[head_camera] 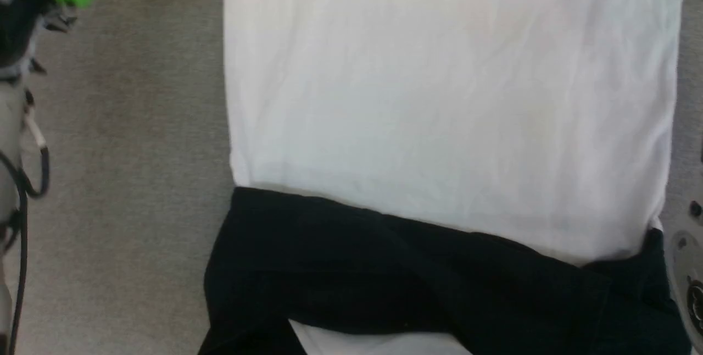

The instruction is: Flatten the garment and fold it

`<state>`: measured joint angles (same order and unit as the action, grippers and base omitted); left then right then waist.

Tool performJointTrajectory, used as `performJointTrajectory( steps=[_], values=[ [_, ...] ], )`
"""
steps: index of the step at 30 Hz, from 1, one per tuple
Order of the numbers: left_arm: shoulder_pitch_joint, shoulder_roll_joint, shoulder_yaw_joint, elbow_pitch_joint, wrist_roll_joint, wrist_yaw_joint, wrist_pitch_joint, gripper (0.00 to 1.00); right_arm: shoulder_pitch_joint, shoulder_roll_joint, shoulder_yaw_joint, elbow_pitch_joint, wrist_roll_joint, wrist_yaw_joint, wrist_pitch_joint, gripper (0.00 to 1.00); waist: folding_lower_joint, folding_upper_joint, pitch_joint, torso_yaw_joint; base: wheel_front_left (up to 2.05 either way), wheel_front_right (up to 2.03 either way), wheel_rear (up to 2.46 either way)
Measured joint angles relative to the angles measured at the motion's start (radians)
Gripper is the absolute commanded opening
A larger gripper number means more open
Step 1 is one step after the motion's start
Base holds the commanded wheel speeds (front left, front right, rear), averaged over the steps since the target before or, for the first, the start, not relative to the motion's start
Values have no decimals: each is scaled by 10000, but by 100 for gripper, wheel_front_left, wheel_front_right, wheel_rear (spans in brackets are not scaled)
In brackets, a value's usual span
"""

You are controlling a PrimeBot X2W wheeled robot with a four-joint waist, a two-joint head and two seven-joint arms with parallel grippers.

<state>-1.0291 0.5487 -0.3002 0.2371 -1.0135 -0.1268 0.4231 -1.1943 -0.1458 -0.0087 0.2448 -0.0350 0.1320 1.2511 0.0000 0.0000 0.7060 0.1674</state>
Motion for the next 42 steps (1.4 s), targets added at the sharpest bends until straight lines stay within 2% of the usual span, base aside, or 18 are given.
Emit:
performJointTrajectory(
  steps=[3, 9, 15, 21, 22, 24, 34, 42],
  values=[
    [-1112, 23, -416, 959, -245, 81, 1494, 100, -31, 134, 382, -54, 295, 0, -23, 0, 0, 0, 54, -310, 0, 0, 0],
    [-2381, -46, -982, 2207, -351, 416, 3327, 100, -68, 121, 1081, -105, 702, 0, -125, 0, 0, 0, 301, -909, 0, 0, 0],
    [-2757, -69, -1636, 2909, -75, 711, 4255, 100, -66, 4, 1289, -242, 905, 0, -194, 0, 0, 0, 594, -1274, 0, 0, 0],
    [-3081, 33, -1804, 3162, 48, 709, 4673, 100, -67, -33, 1361, -332, 966, 0, -196, 0, -1, 0, 803, -1416, 0, 0, 0],
    [-3082, 23, -1764, 3172, -54, 646, 4688, 40, -67, -36, 1363, -347, 970, 0, -196, 0, -1, 0, 822, -1416, 0, 0, 0],
    [-3078, 12, -1641, 3196, -259, 514, 4633, 0, -68, -52, 1360, -370, 978, 0, -198, 0, -1, 0, 845, -1394, 0, 0, 0],
    [-2572, -558, -832, 3035, -1482, 190, 3649, 0, -81, -157, 1292, -222, 976, 0, -504, 0, -1, 0, 628, -1241, 0, 0, 0],
    [-1874, -510, -242, 2591, -2027, 38, 2424, 0, 293, -337, 1028, -13, 1235, 0, -1461, 0, -1, 0, -141, -1050, 0, 0, 0]
  ],
)
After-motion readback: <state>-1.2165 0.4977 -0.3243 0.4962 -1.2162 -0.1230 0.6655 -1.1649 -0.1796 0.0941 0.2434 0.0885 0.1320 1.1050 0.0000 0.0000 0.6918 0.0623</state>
